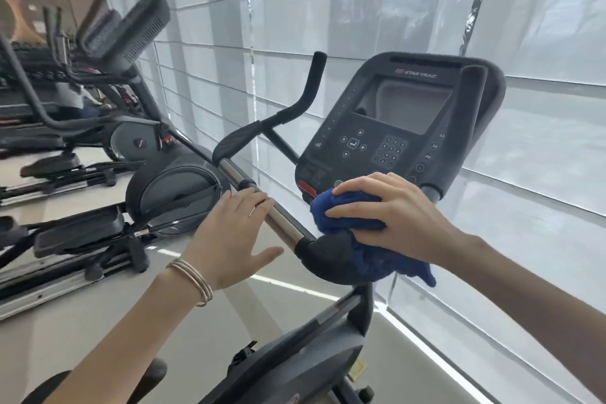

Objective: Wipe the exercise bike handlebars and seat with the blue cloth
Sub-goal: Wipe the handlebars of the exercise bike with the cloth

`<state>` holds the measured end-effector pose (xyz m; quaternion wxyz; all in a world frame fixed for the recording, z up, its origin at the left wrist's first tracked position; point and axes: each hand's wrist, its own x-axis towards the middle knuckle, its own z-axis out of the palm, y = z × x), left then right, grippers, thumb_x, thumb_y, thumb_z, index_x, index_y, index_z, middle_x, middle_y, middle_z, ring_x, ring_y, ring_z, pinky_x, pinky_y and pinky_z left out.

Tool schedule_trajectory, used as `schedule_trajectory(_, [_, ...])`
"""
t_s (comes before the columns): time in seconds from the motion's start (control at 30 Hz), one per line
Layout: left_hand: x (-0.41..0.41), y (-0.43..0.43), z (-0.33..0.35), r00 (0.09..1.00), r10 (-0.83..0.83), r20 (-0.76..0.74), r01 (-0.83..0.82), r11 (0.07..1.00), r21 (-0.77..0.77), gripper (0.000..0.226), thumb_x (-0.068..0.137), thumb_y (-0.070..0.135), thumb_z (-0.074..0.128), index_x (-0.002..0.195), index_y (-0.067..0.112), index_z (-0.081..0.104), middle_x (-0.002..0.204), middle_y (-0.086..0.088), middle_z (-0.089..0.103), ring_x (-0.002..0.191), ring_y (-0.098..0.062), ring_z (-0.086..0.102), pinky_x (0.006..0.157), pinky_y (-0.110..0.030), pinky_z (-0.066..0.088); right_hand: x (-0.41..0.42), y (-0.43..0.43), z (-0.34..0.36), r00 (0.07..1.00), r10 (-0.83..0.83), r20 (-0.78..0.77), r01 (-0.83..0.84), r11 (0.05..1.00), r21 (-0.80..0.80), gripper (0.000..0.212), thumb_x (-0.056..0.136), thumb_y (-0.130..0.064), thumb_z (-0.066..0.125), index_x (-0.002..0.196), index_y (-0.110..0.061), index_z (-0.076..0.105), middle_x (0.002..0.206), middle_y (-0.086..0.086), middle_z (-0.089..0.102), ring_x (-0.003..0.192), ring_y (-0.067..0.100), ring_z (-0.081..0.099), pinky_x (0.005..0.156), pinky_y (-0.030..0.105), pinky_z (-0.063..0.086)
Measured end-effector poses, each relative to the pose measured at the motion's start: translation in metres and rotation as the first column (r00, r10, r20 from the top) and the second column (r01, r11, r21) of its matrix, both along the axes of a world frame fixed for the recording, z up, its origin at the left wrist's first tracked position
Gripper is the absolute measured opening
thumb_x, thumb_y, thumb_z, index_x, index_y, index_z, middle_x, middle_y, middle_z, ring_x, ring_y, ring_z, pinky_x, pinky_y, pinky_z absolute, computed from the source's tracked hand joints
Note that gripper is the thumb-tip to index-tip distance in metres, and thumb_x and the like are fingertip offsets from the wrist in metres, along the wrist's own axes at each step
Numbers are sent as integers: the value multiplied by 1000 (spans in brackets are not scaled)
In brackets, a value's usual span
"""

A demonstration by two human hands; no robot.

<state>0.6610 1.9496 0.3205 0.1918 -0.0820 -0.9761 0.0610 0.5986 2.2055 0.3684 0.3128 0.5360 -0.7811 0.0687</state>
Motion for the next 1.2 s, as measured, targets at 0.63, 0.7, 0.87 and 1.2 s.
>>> schedule_trajectory(0.63, [-61, -7, -16, 925, 339, 173, -333, 941, -60, 73, 90, 39, 49, 148, 19, 11, 157, 5, 12, 145, -16, 8, 119, -40, 13, -157, -76, -9, 875, 337, 346, -426, 877, 222, 34, 77, -13, 73, 108, -25, 69, 117, 4, 58, 88, 13, 54, 77, 24, 41])
schedule_trajectory(0.7, [-67, -6, -18, 921, 343, 186, -339, 939, -50, 74, 88, 34, 53, 148, 19, 12, 157, 3, 13, 145, -17, 10, 118, -40, 16, -160, -83, -18, 837, 370, 404, -467, 867, 175, 34, 78, -12, 73, 109, -24, 69, 117, 3, 57, 88, 7, 49, 80, 17, 36])
schedule_trajectory(0.87, [-87, -17, -21, 949, 273, 157, -266, 962, -63, 71, 83, 23, 59, 145, 21, 24, 156, 3, 20, 143, -17, 17, 116, -42, 21, -157, -87, -24, 736, 397, 549, -541, 832, 123, 36, 76, -5, 71, 108, -21, 70, 116, 6, 55, 93, 14, 54, 87, 26, 43])
schedule_trajectory(1.2, [-135, -54, -39, 988, -48, 146, 43, 999, 32, 62, 77, 6, 61, 135, 16, 42, 147, -2, 40, 142, -22, 24, 116, -44, 13, -145, -70, -31, 624, 479, 617, -684, 717, 135, 38, 73, -3, 68, 105, -24, 70, 113, 2, 48, 100, 23, 55, 89, 30, 45])
